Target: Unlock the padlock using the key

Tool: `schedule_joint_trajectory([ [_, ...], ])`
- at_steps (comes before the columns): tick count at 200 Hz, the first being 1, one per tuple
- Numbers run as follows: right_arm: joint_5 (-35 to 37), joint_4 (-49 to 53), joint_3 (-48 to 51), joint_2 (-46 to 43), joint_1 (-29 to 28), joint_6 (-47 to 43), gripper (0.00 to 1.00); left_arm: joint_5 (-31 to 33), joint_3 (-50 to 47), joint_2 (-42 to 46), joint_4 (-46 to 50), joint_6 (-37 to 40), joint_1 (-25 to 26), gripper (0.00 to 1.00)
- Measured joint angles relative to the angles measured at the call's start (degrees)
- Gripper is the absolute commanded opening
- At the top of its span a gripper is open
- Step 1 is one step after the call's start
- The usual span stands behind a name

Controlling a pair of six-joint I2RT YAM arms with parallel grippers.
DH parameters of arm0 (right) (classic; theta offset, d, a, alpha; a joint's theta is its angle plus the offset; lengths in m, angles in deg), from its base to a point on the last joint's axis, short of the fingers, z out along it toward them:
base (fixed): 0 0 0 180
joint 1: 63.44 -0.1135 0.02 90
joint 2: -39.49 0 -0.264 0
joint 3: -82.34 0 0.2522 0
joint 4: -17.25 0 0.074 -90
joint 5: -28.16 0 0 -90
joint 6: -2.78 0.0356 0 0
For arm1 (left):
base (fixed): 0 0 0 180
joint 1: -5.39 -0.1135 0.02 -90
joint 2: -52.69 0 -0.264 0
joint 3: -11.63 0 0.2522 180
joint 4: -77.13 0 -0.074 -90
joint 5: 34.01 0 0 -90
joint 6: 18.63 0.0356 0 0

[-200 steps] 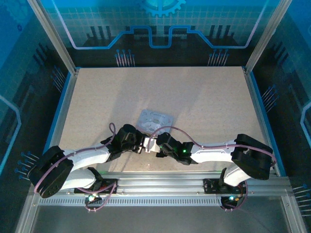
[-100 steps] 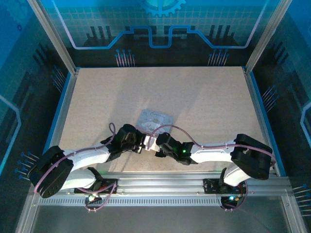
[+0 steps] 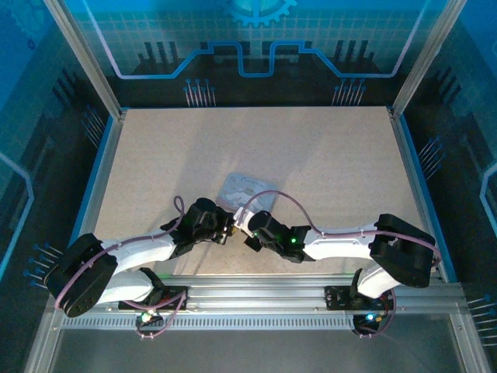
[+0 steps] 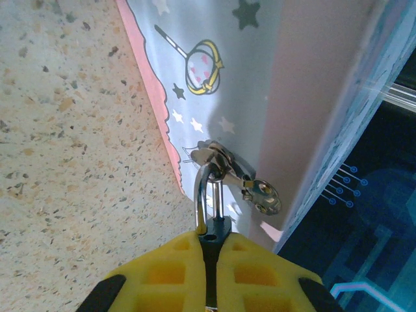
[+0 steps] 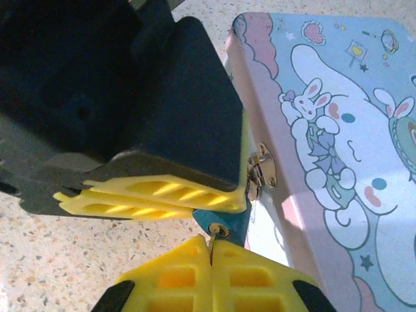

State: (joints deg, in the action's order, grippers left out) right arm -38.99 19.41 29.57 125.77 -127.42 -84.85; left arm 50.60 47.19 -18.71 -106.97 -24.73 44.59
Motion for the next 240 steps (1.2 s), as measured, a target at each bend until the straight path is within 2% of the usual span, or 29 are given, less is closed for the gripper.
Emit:
schedule_joint_trajectory([
  [118,-5.62,-0.98,0.44,0.00,1.97,28.65,0.00,0.61,0.00,-0.26,0.24,0.04,-0.07,0.00],
  [174,-6.43,-0.94,0.42,0.33,2.19,33.68,0.00,0.66,0.00,-0.35,0.55,0.20,-0.07,0.00],
  [240,-6.45,-0.94,0.42,0.92,2.16,35.67,0.00,0.61,0.02,-0.90,0.02,0.44,-0.04,0.19],
])
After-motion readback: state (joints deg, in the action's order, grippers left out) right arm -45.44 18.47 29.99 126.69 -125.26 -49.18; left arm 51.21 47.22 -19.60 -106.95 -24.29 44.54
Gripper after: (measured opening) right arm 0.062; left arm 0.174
